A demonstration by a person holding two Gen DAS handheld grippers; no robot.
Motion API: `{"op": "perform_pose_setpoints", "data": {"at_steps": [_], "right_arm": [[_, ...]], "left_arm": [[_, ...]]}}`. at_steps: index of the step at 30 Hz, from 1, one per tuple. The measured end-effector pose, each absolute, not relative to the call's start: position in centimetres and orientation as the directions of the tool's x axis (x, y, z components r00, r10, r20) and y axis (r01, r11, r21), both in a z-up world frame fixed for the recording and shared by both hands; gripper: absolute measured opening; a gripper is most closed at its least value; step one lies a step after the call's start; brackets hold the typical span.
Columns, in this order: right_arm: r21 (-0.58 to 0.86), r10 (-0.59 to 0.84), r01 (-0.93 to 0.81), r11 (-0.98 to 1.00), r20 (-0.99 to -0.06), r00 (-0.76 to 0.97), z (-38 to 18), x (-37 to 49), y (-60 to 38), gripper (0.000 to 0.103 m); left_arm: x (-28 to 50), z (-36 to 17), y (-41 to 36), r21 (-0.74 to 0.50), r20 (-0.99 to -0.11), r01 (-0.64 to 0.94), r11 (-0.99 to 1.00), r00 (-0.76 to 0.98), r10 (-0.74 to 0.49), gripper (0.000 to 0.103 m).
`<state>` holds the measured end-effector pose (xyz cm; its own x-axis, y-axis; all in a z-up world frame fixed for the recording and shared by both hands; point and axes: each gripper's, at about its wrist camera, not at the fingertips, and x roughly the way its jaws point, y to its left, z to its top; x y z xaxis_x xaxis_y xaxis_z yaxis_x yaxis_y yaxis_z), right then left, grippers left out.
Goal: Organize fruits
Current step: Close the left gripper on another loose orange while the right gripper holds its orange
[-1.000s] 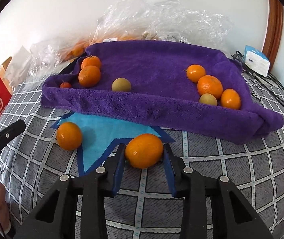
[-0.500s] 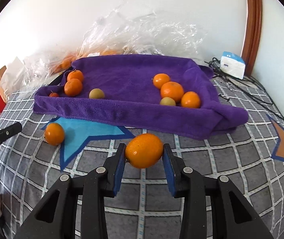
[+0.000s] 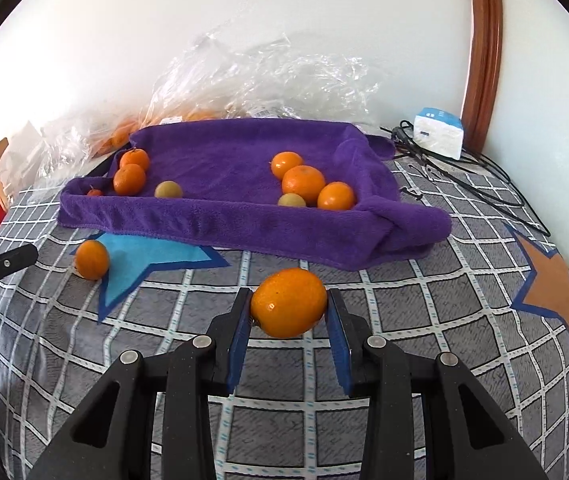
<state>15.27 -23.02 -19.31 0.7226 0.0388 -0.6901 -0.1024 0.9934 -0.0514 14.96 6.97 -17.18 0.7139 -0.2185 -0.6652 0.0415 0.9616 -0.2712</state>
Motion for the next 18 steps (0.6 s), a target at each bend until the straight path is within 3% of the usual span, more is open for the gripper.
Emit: {"op": "perform_pose_setpoints", "data": {"at_steps": [4, 9, 17, 18], "right_arm": [[-0.024, 0.05, -0.092, 0.995, -0.689, 0.723, -19.2, 15.3, -24.1, 0.036], [-0.068, 0.027, -0.1, 0.993, -0.679, 0.733, -19.1, 15.0, -24.9, 0.036], [-0.011, 0.064, -0.101, 0.995, -0.709, 0.703, -19.5, 15.9, -26.2, 0.036], [-0.011, 0.067, -0.107, 0.994, -0.708, 0.703, -19.5, 15.8, -26.1, 0.036]], "left_arm": [[16.0, -17.2, 3.7, -0.273, -0.684, 0.115, 0.955, 0.675, -0.277, 0.055], [17.0, -18.2, 1.7, -0.249, -0.709, 0.081, 0.965, 0.663, -0.239, 0.055], [18.5, -18.6, 0.0, -0.22, -0.735, 0.07, 0.973, 0.644, -0.212, 0.055], [18.6, -18.7, -0.1, -0.213, -0.739, 0.064, 0.975, 0.642, -0.204, 0.05]]}}
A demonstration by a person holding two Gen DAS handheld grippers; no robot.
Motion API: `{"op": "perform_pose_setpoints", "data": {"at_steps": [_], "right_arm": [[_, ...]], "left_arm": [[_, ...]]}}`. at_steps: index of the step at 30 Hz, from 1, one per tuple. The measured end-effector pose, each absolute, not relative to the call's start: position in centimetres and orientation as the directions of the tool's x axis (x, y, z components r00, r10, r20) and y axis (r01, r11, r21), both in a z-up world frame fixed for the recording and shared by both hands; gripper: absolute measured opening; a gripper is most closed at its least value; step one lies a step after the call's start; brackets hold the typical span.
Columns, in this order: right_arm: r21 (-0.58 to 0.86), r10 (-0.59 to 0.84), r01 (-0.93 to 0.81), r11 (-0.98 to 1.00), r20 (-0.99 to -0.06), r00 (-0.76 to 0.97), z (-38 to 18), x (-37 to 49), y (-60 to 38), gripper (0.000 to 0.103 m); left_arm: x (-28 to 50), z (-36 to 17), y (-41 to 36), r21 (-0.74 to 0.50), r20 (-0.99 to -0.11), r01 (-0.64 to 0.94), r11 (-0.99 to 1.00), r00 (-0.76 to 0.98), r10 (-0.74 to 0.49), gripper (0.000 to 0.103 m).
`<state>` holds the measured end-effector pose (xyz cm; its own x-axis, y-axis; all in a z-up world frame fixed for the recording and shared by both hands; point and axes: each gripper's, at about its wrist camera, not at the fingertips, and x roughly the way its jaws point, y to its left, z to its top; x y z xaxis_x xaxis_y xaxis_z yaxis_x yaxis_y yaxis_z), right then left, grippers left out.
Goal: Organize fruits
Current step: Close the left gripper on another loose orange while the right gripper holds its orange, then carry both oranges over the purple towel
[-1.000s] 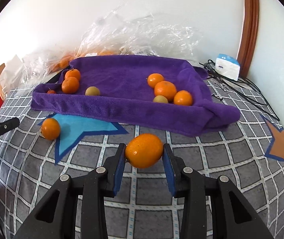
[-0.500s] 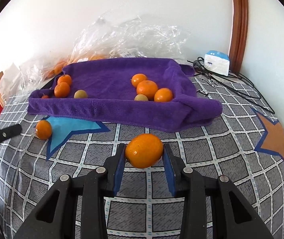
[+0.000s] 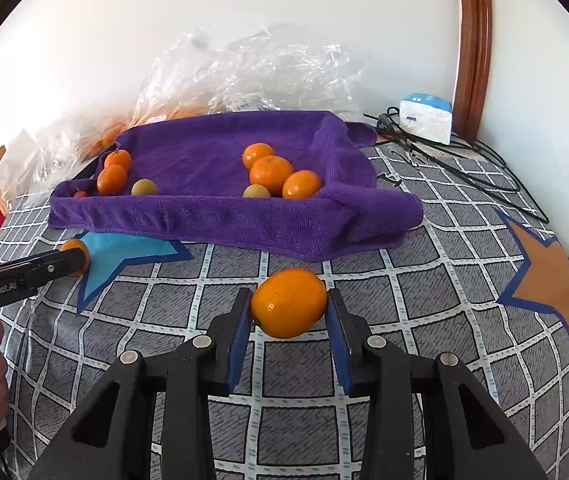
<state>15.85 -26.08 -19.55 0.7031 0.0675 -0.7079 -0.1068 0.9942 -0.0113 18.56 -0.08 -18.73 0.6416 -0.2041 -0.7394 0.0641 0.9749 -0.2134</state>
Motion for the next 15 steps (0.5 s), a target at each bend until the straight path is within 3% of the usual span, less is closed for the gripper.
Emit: {"op": "perform_pose_setpoints", "data": {"at_steps": [3, 15], "right_arm": [[-0.013, 0.073, -0.118, 0.993, -0.715, 0.696, -19.7, 16.0, -25.9, 0.036], [0.012, 0.115, -0.152, 0.988, -0.717, 0.688, -19.7, 15.9, -25.9, 0.036]], "left_arm": [[18.6, -19.1, -0.4, -0.193, -0.742, 0.054, 0.98, 0.645, -0.182, 0.033], [17.4, -18.7, 2.0, -0.257, -0.719, 0.019, 0.966, 0.664, -0.204, 0.033]]}}
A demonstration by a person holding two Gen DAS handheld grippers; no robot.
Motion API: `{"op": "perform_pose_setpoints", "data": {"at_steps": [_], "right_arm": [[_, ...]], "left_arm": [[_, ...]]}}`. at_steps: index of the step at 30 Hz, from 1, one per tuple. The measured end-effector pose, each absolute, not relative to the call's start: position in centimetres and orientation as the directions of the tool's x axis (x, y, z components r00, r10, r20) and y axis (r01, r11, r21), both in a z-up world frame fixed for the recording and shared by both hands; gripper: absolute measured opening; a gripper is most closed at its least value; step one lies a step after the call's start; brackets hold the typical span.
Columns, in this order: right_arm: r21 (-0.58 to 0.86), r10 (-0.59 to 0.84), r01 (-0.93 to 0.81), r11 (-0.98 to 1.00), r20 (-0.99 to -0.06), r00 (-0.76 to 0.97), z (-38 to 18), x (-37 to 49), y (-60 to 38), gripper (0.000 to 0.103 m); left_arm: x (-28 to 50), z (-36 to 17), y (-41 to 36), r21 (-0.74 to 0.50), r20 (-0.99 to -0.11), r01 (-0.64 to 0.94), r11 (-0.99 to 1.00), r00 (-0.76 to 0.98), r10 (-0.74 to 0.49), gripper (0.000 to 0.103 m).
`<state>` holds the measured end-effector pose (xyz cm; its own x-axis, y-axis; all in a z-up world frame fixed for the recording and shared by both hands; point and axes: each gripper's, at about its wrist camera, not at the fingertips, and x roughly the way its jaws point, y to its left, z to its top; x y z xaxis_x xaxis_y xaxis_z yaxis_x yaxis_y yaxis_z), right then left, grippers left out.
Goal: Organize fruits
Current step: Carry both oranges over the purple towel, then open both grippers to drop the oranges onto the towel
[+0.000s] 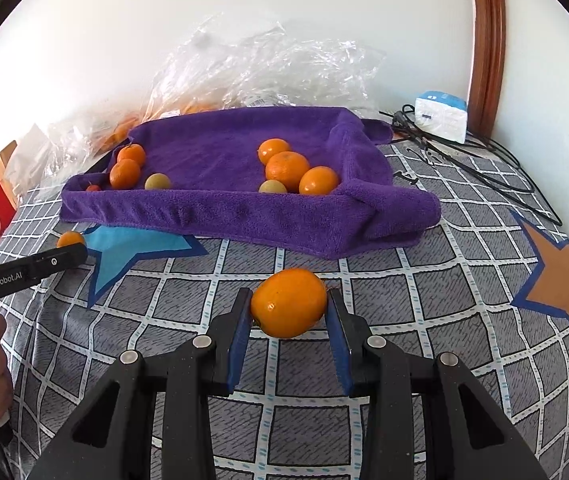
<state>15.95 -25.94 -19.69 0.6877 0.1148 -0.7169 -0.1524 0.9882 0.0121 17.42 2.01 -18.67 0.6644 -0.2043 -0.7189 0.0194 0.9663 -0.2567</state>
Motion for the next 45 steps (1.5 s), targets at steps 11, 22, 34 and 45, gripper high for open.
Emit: {"op": "perform_pose_setpoints", "data": {"at_steps": [11, 22, 34, 45], "right_arm": [[-0.002, 0.116, -0.163, 0.987, -0.691, 0.714, -17.0, 17.4, -25.0, 0.036], [-0.016, 0.165, -0.239, 0.971, -0.68, 0.714, -14.5, 25.1, -21.6, 0.036], [0.024, 0.184, -0.261, 0.965, -0.773, 0.607, -19.7, 29.9, -19.5, 0.037], [0.025, 0.193, -0.272, 0.962, -0.767, 0.611, -19.5, 28.9, -19.6, 0.045]], "left_arm": [[17.5, -15.3, 4.2, -0.223, -0.689, 0.028, 0.974, 0.703, -0.178, 0.033], [22.2, -11.7, 5.4, -0.212, -0.649, -0.001, 0.977, 0.748, -0.14, 0.033], [25.7, -13.6, 6.5, -0.272, -0.682, -0.008, 0.962, 0.707, -0.187, 0.033], [27.8, -14.2, 3.8, -0.281, -0.688, 0.031, 0.959, 0.69, -0.224, 0.033]]}}
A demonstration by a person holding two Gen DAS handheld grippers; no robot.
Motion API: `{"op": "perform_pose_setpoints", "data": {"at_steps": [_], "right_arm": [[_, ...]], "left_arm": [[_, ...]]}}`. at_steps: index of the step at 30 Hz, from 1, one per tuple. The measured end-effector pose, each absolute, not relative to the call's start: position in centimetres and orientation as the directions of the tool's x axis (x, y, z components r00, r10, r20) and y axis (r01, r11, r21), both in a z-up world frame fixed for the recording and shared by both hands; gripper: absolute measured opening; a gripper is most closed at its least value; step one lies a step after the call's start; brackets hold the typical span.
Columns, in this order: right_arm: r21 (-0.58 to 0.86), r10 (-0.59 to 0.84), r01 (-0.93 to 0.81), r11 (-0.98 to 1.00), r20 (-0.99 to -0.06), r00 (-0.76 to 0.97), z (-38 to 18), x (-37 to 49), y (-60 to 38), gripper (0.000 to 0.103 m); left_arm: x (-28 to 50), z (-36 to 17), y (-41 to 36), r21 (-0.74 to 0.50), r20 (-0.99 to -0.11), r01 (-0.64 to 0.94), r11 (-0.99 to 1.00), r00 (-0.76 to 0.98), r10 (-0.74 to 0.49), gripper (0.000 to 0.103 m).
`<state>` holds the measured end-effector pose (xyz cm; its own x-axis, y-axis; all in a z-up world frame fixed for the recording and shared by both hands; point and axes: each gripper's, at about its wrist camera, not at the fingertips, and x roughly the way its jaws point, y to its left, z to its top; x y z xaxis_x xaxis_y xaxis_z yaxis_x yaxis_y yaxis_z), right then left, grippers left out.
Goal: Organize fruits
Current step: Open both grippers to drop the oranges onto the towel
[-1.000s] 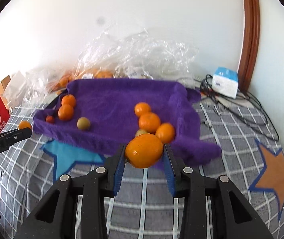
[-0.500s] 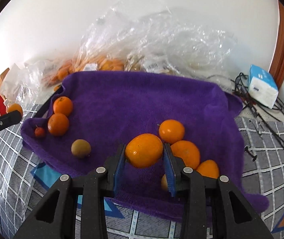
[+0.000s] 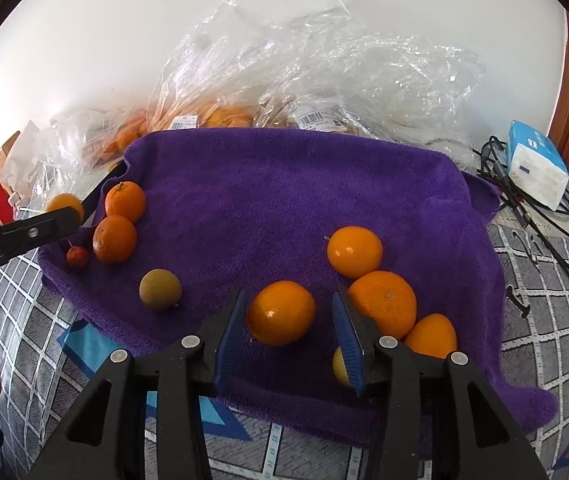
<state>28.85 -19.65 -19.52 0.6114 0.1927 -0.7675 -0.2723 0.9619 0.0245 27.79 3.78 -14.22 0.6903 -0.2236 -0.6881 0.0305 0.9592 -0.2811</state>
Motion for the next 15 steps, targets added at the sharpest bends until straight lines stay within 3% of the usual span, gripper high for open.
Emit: {"op": "perform_pose_setpoints", "data": {"at_steps": [4, 15], "right_arm": [[-0.013, 0.166, -0.255, 0.967, -0.727, 0.666, -17.7, 27.2, -20.4, 0.052], [-0.045, 0.073, -0.143, 0.989, -0.691, 0.72, -15.9, 25.0, -24.5, 0.052]], "left_arm": [[28.9, -14.4, 2.0, -0.25, -0.704, 0.057, 0.966, 0.675, -0.222, 0.033], [31.8, -16.1, -2.3, -0.134, -0.755, 0.086, 0.987, 0.636, -0.158, 0.033]]}}
